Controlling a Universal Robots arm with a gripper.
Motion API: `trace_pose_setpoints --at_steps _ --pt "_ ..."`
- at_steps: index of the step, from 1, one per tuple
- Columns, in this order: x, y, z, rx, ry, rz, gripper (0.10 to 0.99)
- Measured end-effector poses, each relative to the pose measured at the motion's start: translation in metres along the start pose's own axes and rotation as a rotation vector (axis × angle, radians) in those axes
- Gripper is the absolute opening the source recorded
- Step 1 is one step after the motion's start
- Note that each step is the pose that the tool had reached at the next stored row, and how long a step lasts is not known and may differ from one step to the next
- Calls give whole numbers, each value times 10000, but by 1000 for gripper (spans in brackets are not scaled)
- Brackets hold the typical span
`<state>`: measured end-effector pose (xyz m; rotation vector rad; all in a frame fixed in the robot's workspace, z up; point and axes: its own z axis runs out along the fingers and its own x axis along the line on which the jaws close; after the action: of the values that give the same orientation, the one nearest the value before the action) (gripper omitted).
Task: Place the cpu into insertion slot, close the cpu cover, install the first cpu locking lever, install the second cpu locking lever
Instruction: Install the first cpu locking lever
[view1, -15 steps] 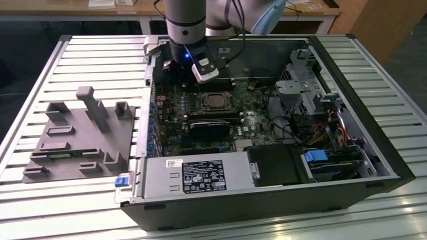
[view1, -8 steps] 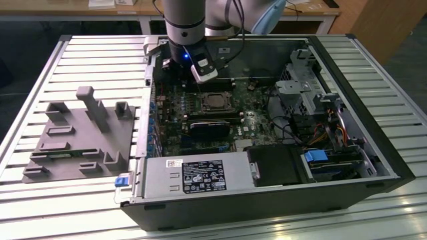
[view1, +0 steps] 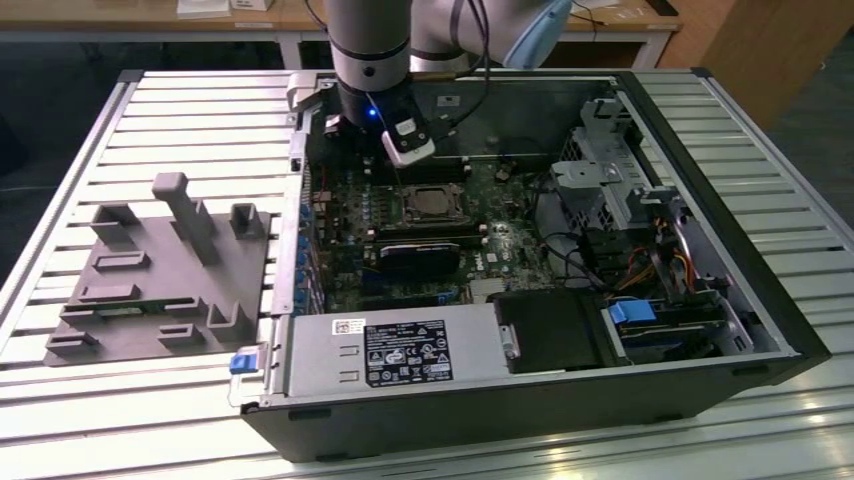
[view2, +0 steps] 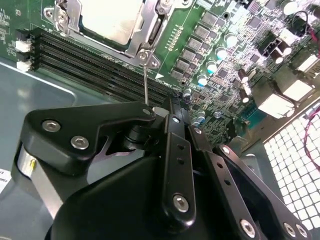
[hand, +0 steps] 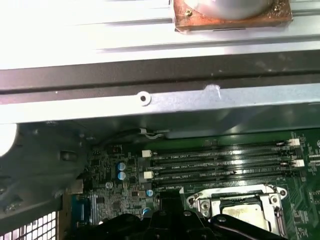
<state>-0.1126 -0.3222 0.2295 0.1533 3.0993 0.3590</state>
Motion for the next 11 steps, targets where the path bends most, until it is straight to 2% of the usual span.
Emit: trace_pose_setpoints --at_steps 5,11 --pt "-49 4 2 -4 1 -1 102" --pt "-189 17 7 -4 1 -1 102"
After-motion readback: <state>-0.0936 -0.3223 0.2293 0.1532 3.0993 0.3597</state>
